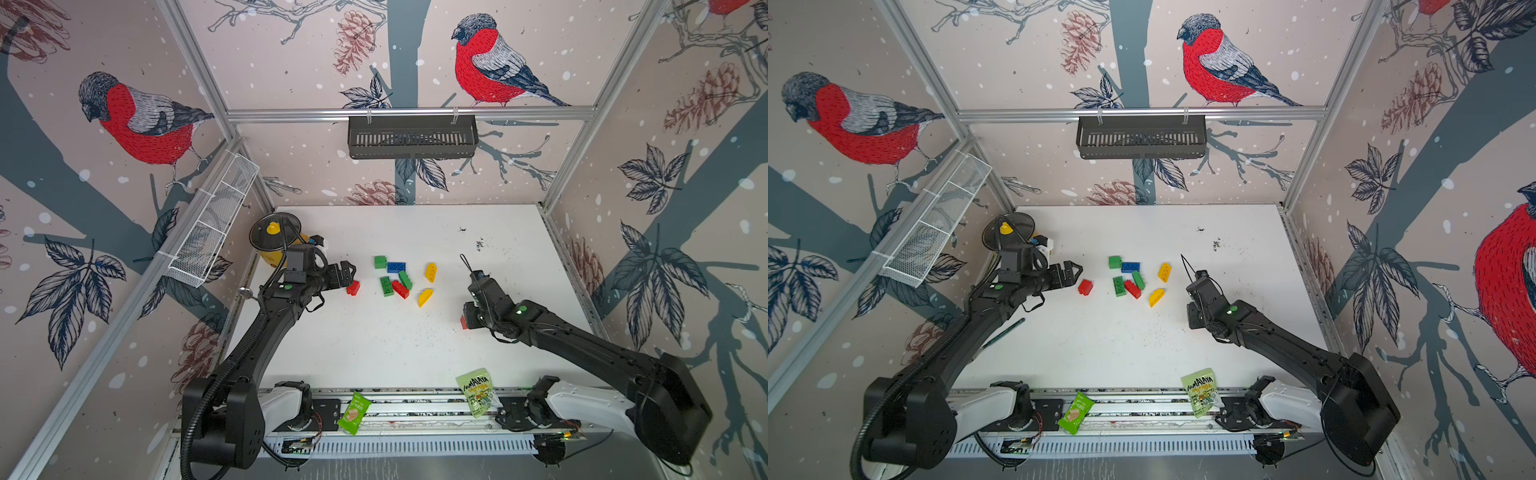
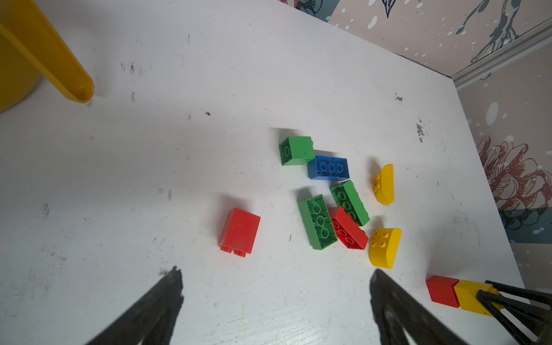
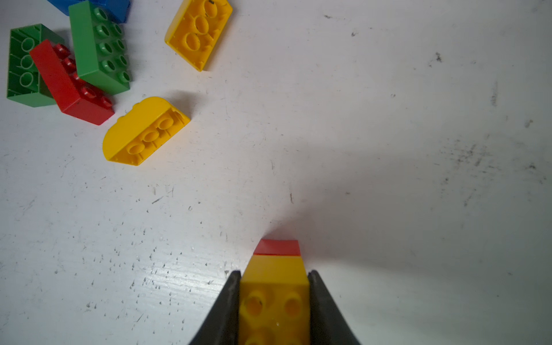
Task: Assemble an ice cream with lego
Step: Assemble the lego brick with the lego brick.
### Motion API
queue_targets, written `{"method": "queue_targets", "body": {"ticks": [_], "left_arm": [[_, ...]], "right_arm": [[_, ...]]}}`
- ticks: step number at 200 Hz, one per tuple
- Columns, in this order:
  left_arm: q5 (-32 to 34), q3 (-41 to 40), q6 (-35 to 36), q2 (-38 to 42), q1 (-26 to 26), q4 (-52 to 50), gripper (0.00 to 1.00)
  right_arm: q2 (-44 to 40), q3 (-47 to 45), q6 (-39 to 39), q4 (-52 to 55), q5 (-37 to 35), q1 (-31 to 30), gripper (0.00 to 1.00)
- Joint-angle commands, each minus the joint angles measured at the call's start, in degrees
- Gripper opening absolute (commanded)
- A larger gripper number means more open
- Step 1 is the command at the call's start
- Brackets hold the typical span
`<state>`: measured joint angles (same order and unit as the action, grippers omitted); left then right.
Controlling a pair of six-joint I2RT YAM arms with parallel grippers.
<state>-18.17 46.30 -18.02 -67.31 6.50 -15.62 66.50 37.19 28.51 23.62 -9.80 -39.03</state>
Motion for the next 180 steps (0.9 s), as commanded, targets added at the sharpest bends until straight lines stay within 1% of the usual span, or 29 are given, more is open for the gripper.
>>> {"method": "queue_targets", "body": {"ticks": [1, 27, 88, 117, 145, 163, 180], "left_arm": [[-0.5, 0.2, 0.1, -0.1, 0.0, 1.1, 0.97], [-0.3, 0.3, 0.3, 0.1, 0.1, 0.7, 0.97], [0.1, -0.1, 0.3, 0.4, 0.1, 0.6, 0.97], [0.1, -0.1, 0.1, 0.7, 0.2, 0.7, 0.97], [0.2, -0.5, 0.1, 1.1, 0.2, 0.9, 0.97], [-0.1, -0.5, 0.2, 1.1, 0.2, 0.9, 0.97], [-0.1, -0.4, 0.2, 1.0, 0.2, 0.8, 0.97]], "right_arm": [[0.2, -0.7, -0.1, 0.6, 0.1, -0.2, 0.15], [1.4, -0.9, -0.6, -1.1, 1.4, -0.2, 0.15], [5.0, -1.9, 1.7, 1.7, 1.9, 0.4, 0.13], [9.0, -2.4, 5.7, 2.6, -1.2, -2.4, 0.1], [12.4, -3.7, 9.3, 0.9, -1.2, -5.4, 0.07], [14.8, -3.5, 9.5, 0.6, -0.8, -5.7, 0.06], [14.6, -2.9, 9.1, 0.4, -0.6, -5.4, 0.07]]}}
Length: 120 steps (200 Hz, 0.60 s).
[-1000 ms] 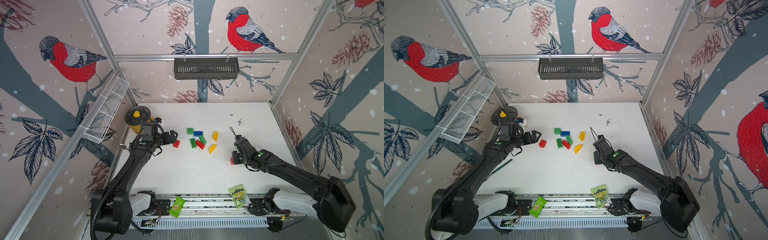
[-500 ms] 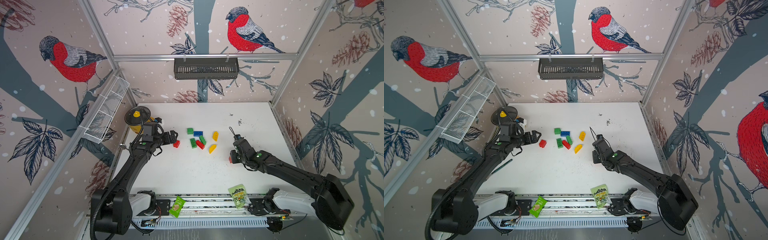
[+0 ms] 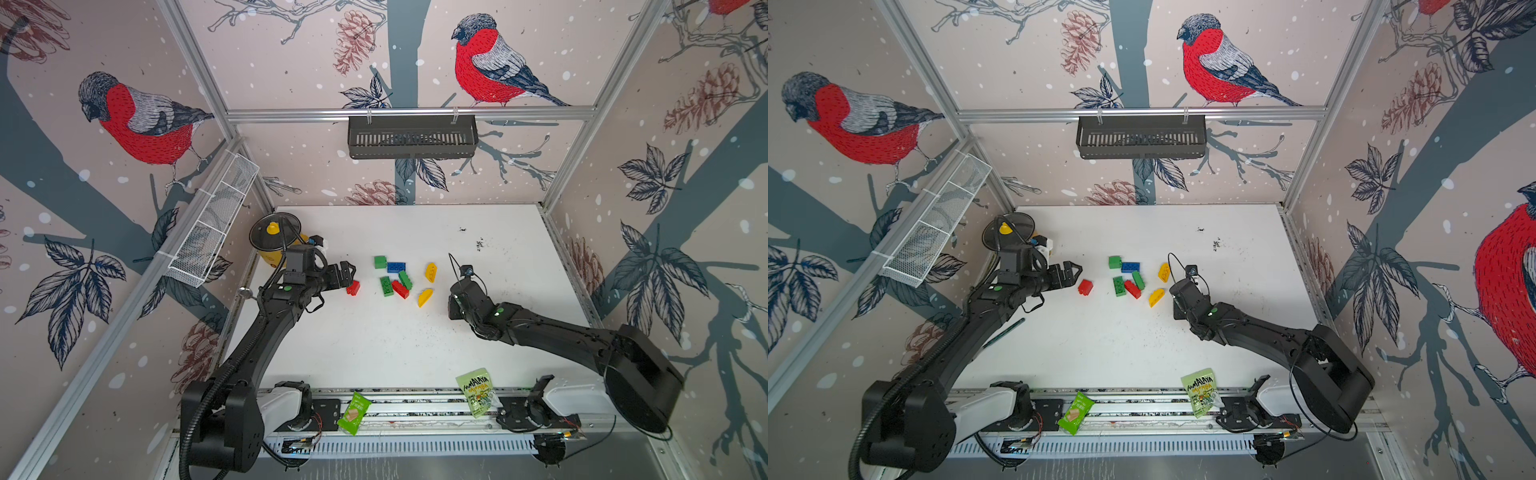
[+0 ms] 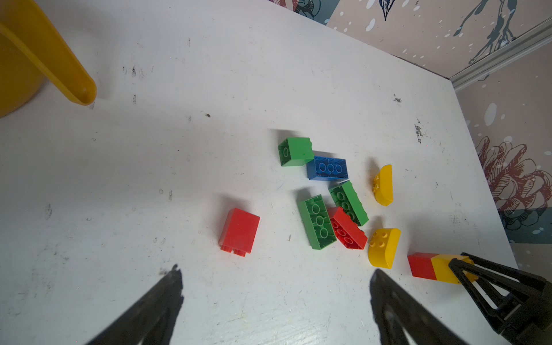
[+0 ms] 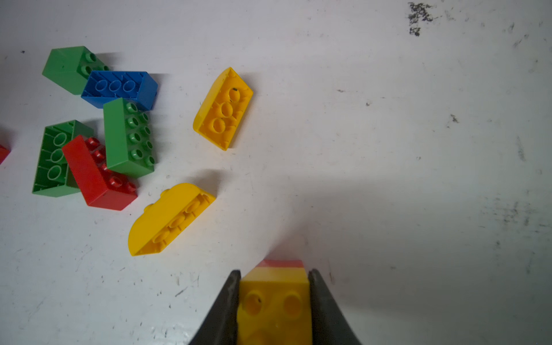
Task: Assemble an ice cream with lego
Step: Assemble the lego brick with the lego brick.
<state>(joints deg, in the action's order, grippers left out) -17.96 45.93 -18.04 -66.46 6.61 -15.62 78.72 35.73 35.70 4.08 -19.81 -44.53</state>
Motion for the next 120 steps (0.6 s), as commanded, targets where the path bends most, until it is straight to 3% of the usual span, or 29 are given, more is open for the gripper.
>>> {"method": "queue_targets", "body": {"ticks": [1, 70, 120], "left_arm": [[-0.3, -0.1, 0.2, 0.1, 0.1, 0.8, 0.97], [0.3, -0.2, 0.4, 0.9, 0.1, 0.7, 0.97], [0.3, -0.3, 0.4, 0.6, 0.0, 0.8, 0.97]], "right_arm": [[2.3, -1.3, 1.9, 19.9, 9.4, 0.1, 0.07], [-4.6, 4.4, -2.8, 18.2, 9.9, 3.6, 0.34], [-2.7, 8.2, -6.0, 17.8, 10.1, 4.0, 0.59]]}}
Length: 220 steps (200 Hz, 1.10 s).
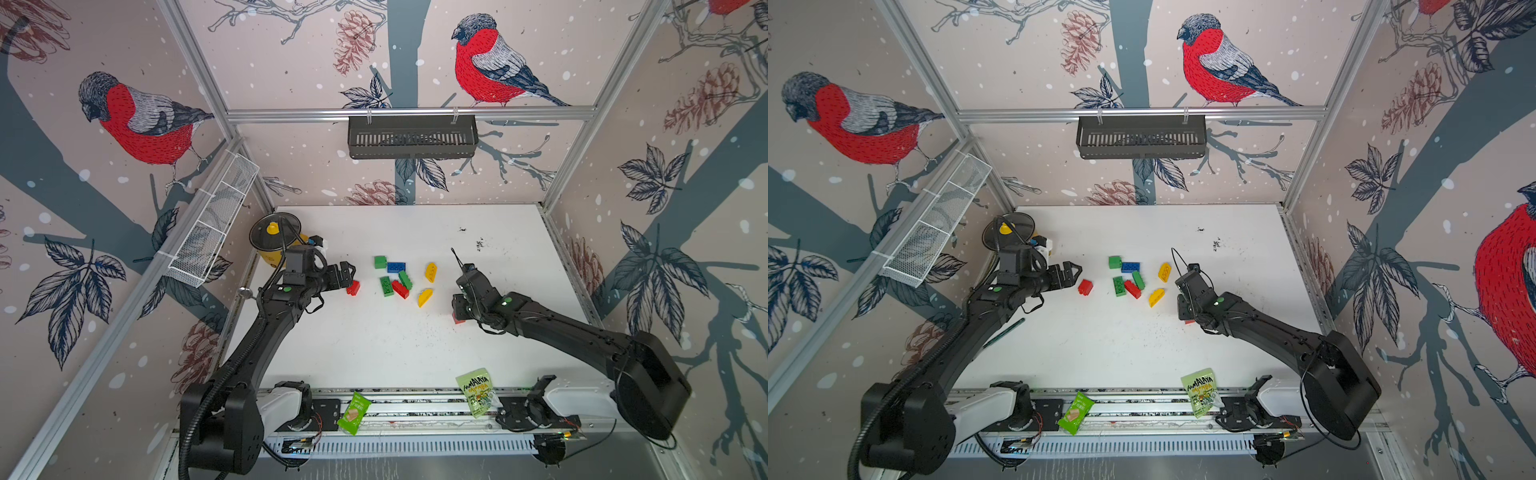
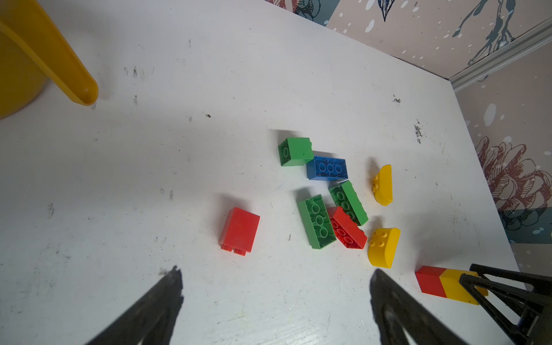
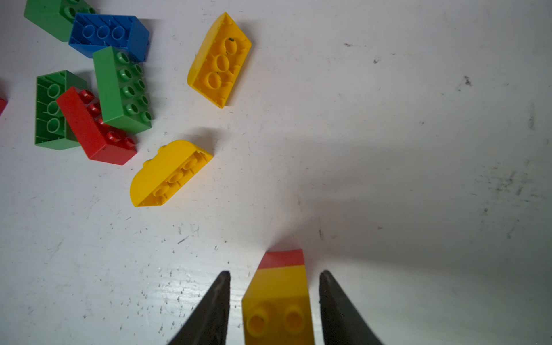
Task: Assemble an ice cream with lego
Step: Assemble the lego brick with the lego brick.
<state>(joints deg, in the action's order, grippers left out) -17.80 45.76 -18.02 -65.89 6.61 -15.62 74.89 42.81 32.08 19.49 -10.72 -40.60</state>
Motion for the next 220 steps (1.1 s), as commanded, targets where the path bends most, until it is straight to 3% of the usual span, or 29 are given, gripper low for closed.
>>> {"method": "queue_targets", "body": {"ticks": [1, 38, 93, 220], "left_arm": [[0.1, -0.1, 0.3, 0.1, 0.0, 0.9, 0.97], [0.4, -0.7, -0.1, 0.4, 0.1, 0.9, 0.97], [0.7, -1.1, 0.0, 1.0, 0.1, 1.4, 0.97], [1.2, -0.9, 0.0, 1.1, 0.1, 1.1, 0.97]], "right_arm": [[1.2, 1.1, -2.3, 2.4, 1.0, 0.1, 0.6], [-0.4, 1.4, -1.5, 4.3, -0.9, 0.1, 0.64], [1.2, 3.1, -2.8, 8.3, -1.4, 0.0, 0.6], [4.7, 2.7, -4.8, 7.5, 0.0, 0.2, 0.35]]}}
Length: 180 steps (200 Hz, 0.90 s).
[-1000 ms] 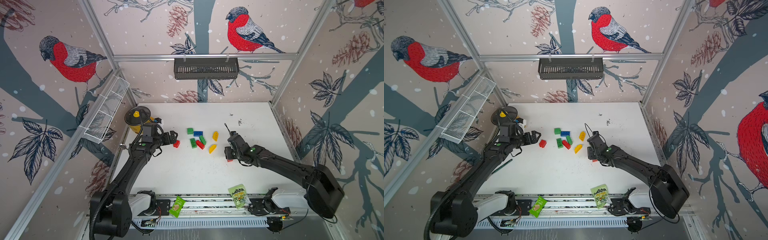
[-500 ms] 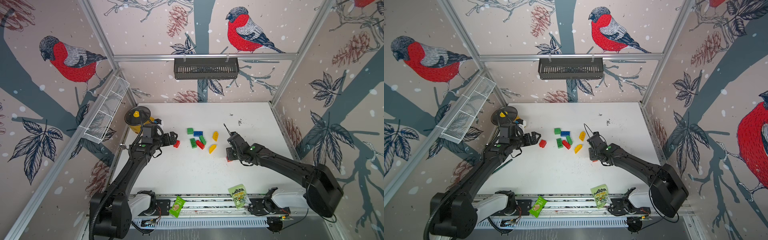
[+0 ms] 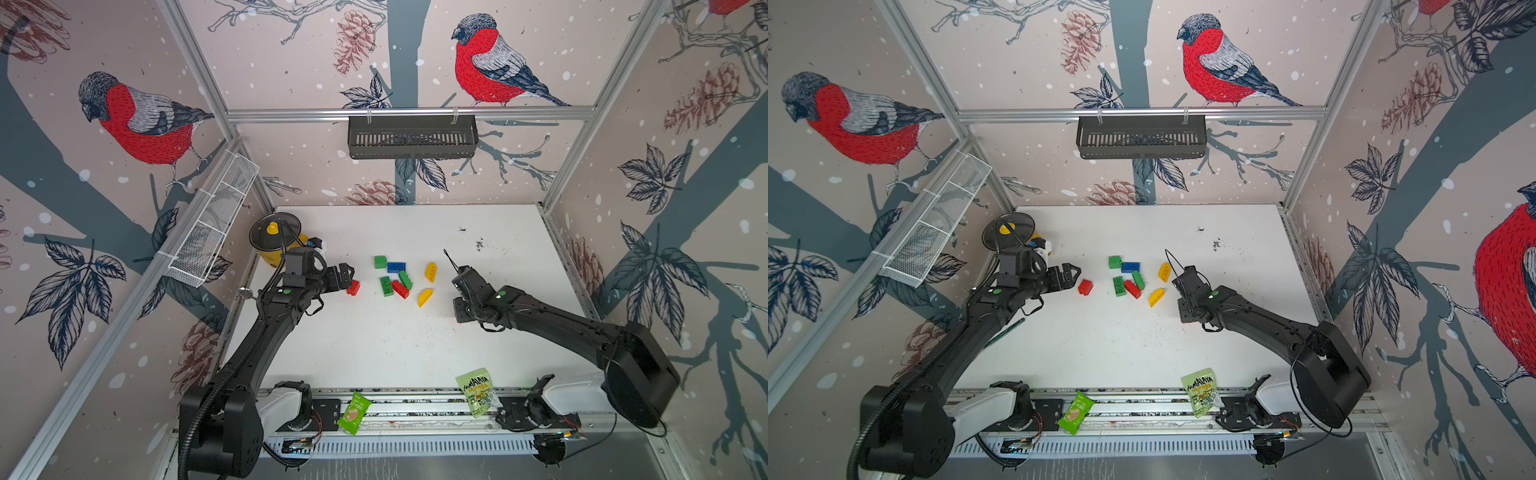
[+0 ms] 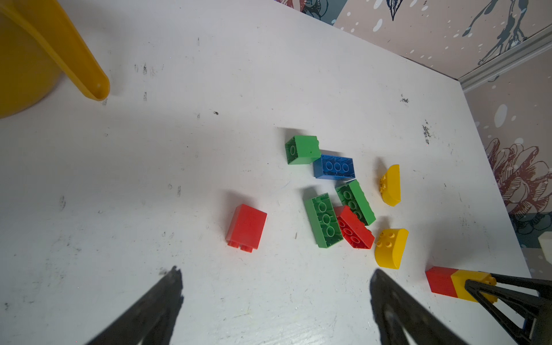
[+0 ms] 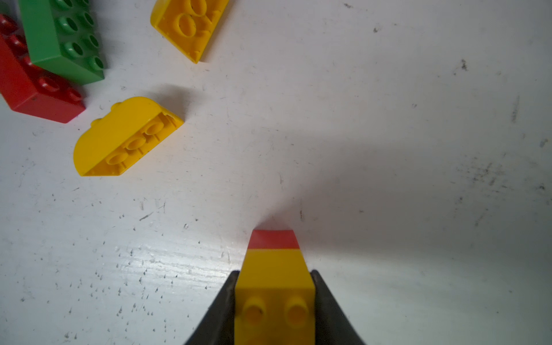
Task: Assemble an ice cream with lego
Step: Assemble the lego brick with the lego brick.
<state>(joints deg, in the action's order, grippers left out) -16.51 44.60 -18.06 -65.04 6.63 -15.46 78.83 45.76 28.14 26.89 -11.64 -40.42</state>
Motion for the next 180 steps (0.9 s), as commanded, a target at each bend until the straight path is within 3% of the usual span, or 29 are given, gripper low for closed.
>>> {"method": "queue_targets", "body": {"ticks": [1, 40, 72, 135, 180], "left_arm": [[-0.1, 0.2, 0.0, 0.2, 0.0, 0.9, 0.97], [0.1, 0.1, 0.0, 0.4, 0.0, 0.9, 0.97], [0.4, 0.2, 0.3, 0.5, 0.0, 0.6, 0.97], [0.9, 0.2, 0.5, 1.2, 0.0, 0.5, 0.97], [1.4, 1.0, 0.2, 1.1, 0.0, 0.7, 0.97]], "right_arm": [[0.8, -0.3, -0.9, 0.1, 0.9, 0.0, 0.35], [3.3, -3.2, -0.2, -1.6, 3.9, 0.5, 0.19], [4.3, -4.5, 0.6, -2.6, 5.3, 0.6, 0.19], [1.1, 4.1, -1.7, 0.6, 2.3, 1.8, 0.6], [-1.3, 11.5, -4.7, 3.4, 0.4, 2.8, 0.64]]}}
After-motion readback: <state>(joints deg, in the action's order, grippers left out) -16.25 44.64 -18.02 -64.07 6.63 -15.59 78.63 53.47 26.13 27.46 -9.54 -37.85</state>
